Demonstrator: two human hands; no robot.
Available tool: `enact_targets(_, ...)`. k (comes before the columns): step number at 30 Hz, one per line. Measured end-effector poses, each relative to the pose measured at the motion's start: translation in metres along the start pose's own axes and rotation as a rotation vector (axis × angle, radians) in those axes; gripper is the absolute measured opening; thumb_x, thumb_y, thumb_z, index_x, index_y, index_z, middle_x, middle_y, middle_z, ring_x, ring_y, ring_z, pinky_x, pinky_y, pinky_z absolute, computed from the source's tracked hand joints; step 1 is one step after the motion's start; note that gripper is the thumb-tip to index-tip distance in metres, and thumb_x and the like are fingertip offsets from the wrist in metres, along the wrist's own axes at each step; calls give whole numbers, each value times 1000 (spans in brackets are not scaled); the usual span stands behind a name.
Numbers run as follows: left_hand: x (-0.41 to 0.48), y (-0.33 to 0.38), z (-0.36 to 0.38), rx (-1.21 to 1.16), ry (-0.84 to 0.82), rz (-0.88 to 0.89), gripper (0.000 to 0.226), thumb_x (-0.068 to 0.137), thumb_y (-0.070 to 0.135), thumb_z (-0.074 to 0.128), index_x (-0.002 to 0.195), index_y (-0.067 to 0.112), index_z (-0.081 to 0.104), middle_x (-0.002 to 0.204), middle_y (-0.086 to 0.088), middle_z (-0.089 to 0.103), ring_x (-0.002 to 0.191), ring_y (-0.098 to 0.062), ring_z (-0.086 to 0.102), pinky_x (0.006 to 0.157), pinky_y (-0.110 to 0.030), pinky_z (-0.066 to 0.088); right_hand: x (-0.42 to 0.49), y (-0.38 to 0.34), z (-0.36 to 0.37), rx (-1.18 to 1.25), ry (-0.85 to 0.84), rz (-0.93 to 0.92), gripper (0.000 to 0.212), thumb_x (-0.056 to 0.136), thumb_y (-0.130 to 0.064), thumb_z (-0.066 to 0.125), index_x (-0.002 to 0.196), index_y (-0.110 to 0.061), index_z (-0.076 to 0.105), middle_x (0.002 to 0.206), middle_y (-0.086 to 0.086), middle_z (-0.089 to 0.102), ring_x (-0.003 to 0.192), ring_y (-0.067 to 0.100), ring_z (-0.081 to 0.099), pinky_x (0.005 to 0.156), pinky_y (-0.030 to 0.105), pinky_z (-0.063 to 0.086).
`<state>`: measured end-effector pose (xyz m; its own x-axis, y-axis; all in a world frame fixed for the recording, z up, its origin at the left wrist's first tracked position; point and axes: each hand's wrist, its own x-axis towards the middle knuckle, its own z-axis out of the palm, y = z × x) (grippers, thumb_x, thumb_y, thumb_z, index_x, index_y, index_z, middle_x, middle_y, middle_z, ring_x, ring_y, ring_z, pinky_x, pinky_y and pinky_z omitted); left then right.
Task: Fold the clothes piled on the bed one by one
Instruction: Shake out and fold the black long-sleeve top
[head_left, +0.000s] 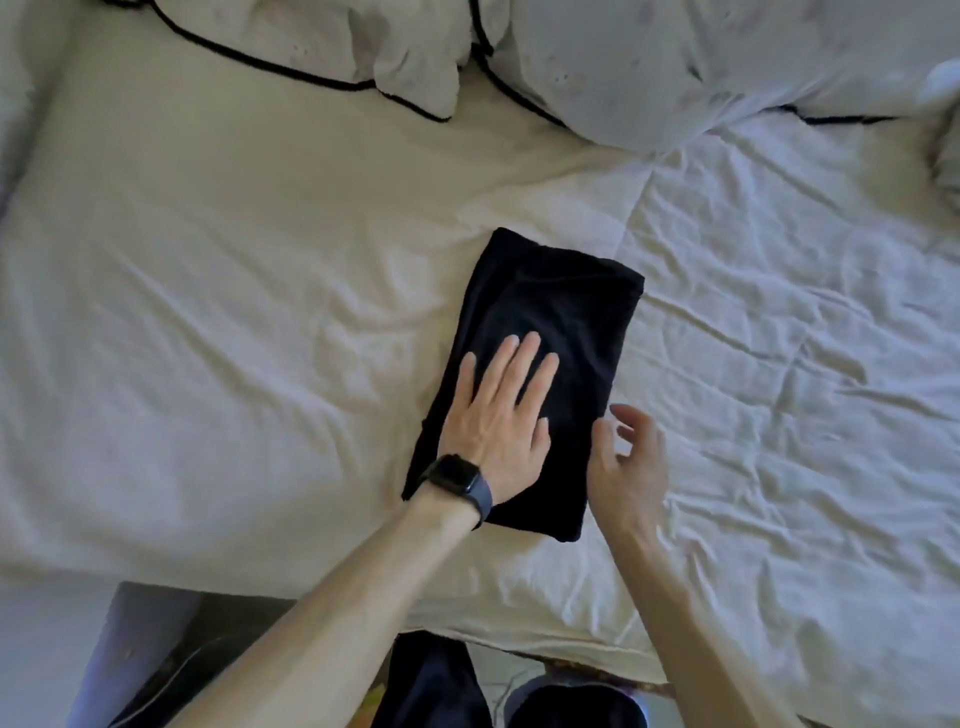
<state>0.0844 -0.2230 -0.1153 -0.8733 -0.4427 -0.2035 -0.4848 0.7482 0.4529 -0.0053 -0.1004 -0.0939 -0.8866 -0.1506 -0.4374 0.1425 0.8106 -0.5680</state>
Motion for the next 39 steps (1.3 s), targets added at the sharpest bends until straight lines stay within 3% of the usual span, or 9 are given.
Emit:
enact_targets(4,82,15,18,240,-186,281,70,100,47,39,160,33,6,168,-3,-8,154,-26,-7,120,-56,-6,-17,30,5,-61,-195,38,54,96,-47,64,141,-23,46,131,-7,54,116,15,59,95,40,53)
enact_targets(8,167,12,8,188,-237,45,75,93,59,46,156,26,23,159,-9,29,147,-33,23,120,-53,13,-18,39,8,195,-302,336,37,85,-59,71,108,-36,55,107,-18,65,95,3,68,81,32,60)
enact_targets(11,210,8,-6,272,-356,26,55,89,62,52,129,23,53,130,-7,56,121,-32,49,96,-42,37,-17,49,4,293,-360,407,33,80,-57,76,101,-38,60,98,-17,70,77,-8,68,57,17,55)
enact_targets(15,233,2,-20,-5,-447,-70,28,90,54,60,88,25,58,83,3,56,86,-26,56,64,-30,37,-19,58,-4,274,-421,374,31,83,-53,75,102,-33,60,96,-14,70,73,-8,67,50,15,51)
enact_targets(21,211,1,4,120,-225,8,42,93,53,53,122,23,55,124,-5,53,116,-28,51,93,-37,37,-24,53,-6,86,-401,264,45,86,-65,64,108,-27,58,99,-14,66,89,10,67,74,33,58)
enact_targets(25,131,2,11,222,68,100,68,90,49,48,150,20,40,157,-8,36,143,-29,34,116,-52,26,-1,45,-7,-93,-87,29,63,93,-66,46,135,-20,53,134,-1,55,121,20,52,102,36,43)
enact_targets(28,50,-1,33,230,-49,76,72,97,52,37,159,20,23,167,-6,14,155,-26,9,122,-57,8,36,21,13,-221,10,-302,57,103,-47,40,154,-20,39,161,8,34,148,26,30,120,42,25)
enact_targets(33,18,-38,50,262,-78,-111,70,100,56,32,161,29,12,169,1,2,155,-23,-3,121,-57,-1,119,-8,55,-576,-211,-633,62,108,-48,22,164,-31,3,172,-1,-6,157,17,-12,126,51,-4)
enact_targets(39,76,-40,41,329,78,61,67,99,49,34,160,24,19,168,-1,11,155,-22,7,121,-56,3,136,-18,59,-545,36,-694,56,106,-45,33,157,-22,34,166,5,27,155,24,17,125,51,14)
